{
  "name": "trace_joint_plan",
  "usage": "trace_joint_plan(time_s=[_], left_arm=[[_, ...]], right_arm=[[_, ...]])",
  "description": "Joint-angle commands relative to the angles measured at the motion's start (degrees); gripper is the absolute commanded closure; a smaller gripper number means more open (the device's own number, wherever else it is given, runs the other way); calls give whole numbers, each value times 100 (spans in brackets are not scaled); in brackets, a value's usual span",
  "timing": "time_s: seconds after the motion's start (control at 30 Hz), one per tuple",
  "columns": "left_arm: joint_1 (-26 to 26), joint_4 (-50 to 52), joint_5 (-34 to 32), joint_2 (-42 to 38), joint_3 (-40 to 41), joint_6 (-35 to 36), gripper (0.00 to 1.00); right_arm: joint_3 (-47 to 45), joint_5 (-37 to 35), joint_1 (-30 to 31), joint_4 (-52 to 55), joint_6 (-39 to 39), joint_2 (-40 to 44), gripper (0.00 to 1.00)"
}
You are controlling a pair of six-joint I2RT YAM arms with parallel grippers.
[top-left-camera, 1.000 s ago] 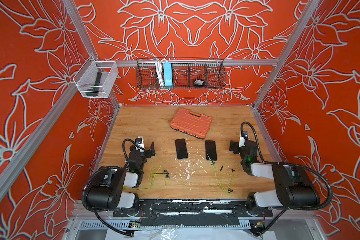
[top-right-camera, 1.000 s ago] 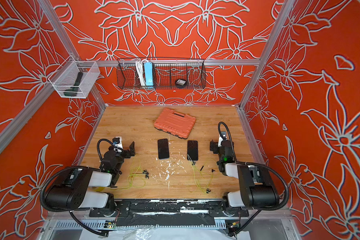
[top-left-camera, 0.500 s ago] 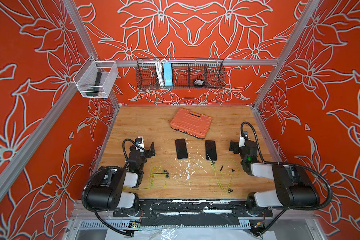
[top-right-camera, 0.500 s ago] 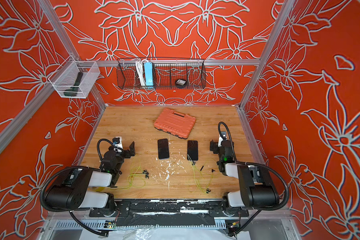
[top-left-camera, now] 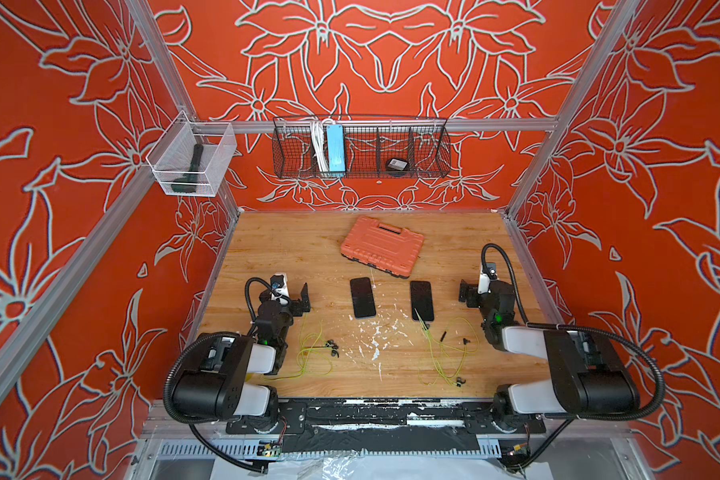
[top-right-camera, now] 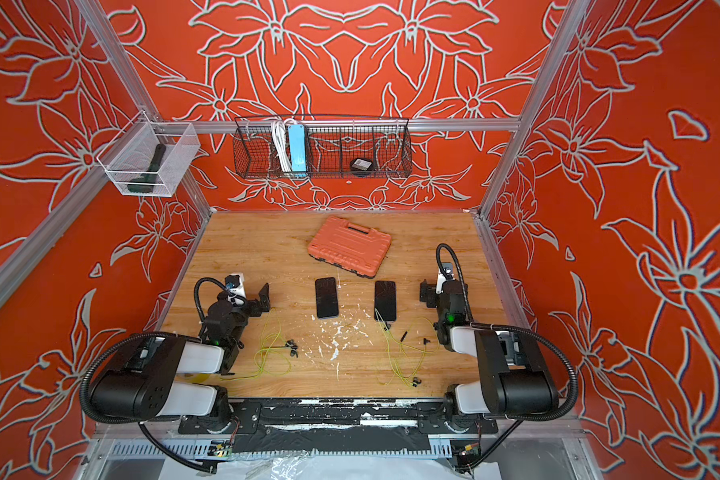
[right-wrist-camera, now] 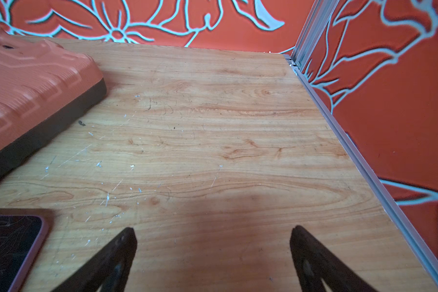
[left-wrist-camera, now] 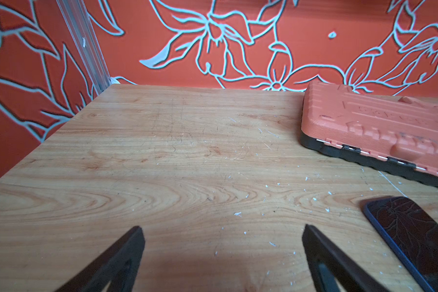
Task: Plug wired earphones into phones
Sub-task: Pick up the wired earphone from the center of the board.
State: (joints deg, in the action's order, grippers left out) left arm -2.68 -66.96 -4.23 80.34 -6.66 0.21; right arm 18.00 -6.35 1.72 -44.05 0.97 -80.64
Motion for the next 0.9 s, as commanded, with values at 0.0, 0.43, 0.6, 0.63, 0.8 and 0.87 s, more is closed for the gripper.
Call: trace_joint_plan(time_s=[0.0,0.43,0.6,0.63,0.8,0.87], left_arm=[[-22,-204,-43,36,-57,41,1],[-50,3281,262,-2334,-1474,-1519,1],[-22,2571,-353,-3559,-216,-4631,1],[-22,2405,-49,-3633,-169,-4530,1],[-46,4293,705,-3583,-1173,-4713,1],[-65,4702,920,-3551,-1287,-4759,1]], right_arm=[[79,2,48,-107,-78,-22,3],[1243,-1673,417,4297,-2825,3081,2],[1089,-1129,293,5309,-3641,4509,8],[1296,-1048,292,5670,-3772,4416,8],[2474,450,311,6922,-3484,3085,6],[2782,728,353,7371,-3593,2652,7]])
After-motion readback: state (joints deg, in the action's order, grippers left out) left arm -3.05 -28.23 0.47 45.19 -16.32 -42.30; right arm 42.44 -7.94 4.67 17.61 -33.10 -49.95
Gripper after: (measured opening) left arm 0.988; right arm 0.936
